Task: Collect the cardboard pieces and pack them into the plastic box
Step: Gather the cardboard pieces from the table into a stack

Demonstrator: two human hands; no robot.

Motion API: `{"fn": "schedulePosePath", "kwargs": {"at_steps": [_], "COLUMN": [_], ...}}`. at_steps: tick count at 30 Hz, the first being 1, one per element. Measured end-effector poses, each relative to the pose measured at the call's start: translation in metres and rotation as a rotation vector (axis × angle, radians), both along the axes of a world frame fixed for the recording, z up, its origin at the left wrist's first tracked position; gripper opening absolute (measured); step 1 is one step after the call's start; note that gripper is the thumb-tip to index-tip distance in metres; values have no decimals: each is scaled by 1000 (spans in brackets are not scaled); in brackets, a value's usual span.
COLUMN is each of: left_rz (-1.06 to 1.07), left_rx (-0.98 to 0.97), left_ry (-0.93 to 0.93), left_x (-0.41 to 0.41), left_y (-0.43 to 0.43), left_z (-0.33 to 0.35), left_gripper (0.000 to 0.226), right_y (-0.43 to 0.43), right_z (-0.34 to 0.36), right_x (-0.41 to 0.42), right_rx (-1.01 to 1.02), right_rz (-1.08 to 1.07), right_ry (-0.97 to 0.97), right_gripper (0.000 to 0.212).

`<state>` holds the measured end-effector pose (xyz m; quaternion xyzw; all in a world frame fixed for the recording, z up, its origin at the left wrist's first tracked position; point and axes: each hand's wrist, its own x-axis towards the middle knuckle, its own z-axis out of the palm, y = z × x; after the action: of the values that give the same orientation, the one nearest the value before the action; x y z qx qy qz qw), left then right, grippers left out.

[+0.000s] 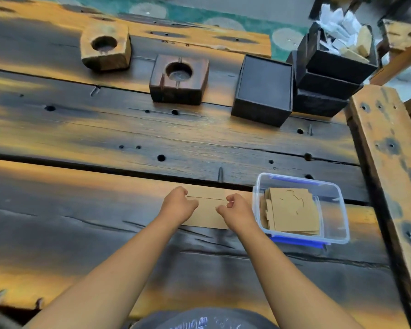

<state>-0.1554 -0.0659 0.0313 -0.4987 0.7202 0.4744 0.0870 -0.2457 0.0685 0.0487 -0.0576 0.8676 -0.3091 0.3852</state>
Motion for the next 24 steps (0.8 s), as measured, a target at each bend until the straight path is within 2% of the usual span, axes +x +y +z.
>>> {"fn": "schedulePosePath", "kwargs": {"at_steps": [5, 8, 10, 13, 17, 24], "left_rz": [-15, -32, -50, -49, -10, 59], "left_rx": [26, 38, 31, 3, 12, -9], "left_ry": [-77, -114, -139, -169, -166, -93], "left_x": [3, -2, -6, -10, -11, -13], "left_y": [-13, -16, -17, -16, -13, -4], "left_z": [-21, -33, -39, -46, -50, -28], "left_gripper": [55, 52, 41, 26, 39, 46], "right_y": [1, 1, 0, -1, -2, 1], "right_z": [-24, -39, -48, -57, -65, -51], "right_x": [-4, -13, -20, -28, -35, -42], "right_rx": [91, 144, 160, 145, 129, 57], "right_rz": [-14, -7, -19, -39, -33, -68], "right_ry": [-44, -32, -44, -52, -75, -80], "right_gripper": [54, 35, 28, 31, 41, 48]}}
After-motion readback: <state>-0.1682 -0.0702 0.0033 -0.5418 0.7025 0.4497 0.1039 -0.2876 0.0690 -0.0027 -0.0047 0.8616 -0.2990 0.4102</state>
